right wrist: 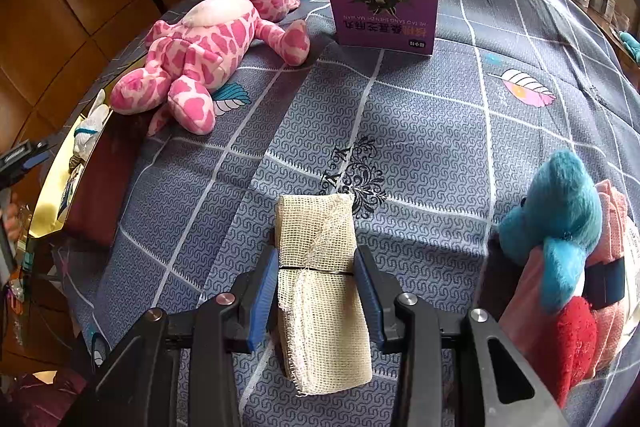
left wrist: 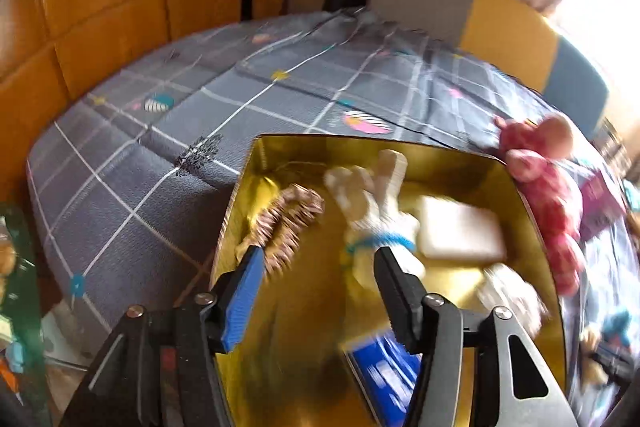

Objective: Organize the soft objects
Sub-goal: 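Release the scrunchie into the gold tray with the left tool while the right tool holds the bag, then carry the beige mesh bag into the gold tray and open the right tool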

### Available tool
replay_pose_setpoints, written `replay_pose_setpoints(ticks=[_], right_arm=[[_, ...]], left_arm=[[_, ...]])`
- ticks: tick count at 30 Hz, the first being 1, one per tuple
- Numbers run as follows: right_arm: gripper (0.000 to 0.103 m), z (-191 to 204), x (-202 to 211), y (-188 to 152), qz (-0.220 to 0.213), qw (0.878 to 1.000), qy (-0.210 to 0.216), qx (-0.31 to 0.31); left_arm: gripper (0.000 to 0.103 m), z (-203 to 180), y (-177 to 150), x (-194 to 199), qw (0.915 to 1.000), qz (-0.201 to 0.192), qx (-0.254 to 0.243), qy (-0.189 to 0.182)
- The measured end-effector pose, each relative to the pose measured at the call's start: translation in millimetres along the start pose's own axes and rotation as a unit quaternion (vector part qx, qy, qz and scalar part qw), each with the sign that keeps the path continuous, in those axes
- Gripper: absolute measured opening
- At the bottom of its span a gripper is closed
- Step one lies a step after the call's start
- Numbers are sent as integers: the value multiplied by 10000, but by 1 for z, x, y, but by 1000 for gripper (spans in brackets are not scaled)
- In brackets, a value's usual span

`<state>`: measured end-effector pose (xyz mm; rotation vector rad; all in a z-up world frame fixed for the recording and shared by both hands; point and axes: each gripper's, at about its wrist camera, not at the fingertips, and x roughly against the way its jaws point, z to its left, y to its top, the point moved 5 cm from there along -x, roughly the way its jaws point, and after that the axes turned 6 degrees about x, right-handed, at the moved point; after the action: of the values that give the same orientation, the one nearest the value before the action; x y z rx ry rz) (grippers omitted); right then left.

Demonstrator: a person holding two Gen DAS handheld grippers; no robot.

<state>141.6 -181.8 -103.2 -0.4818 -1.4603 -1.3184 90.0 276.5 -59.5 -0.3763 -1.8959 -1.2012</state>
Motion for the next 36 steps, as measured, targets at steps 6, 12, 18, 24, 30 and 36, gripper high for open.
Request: replay_pose_setpoints(ticks=[6, 12, 18, 24, 30, 36], right_arm=[[42, 4, -2, -1, 66, 10000, 34, 62], [40, 11, -2, -3, 39, 9993, -139, 337], [40, 14, -2, -5, 34, 9983, -292, 498], [40, 16, -2, -5, 17, 9980, -478, 424], [37, 19, 0, -5, -28, 9971, -743, 147], [12, 31, 16, 7, -280, 9962, -823, 5]], left_arm=[[63, -34, -38, 47, 9979, -257, -524, -276], [73, -63, -63, 78, 9946, -465, -839, -398], [77, -76, -77, 96, 9919, -572, -1060, -409], [79, -78, -82, 107, 9909, -635, -1085, -482], [79, -76, -82, 110, 9907, -651, -1093, -485], [79, -68, -83, 105, 9923, -586, -963, -509]])
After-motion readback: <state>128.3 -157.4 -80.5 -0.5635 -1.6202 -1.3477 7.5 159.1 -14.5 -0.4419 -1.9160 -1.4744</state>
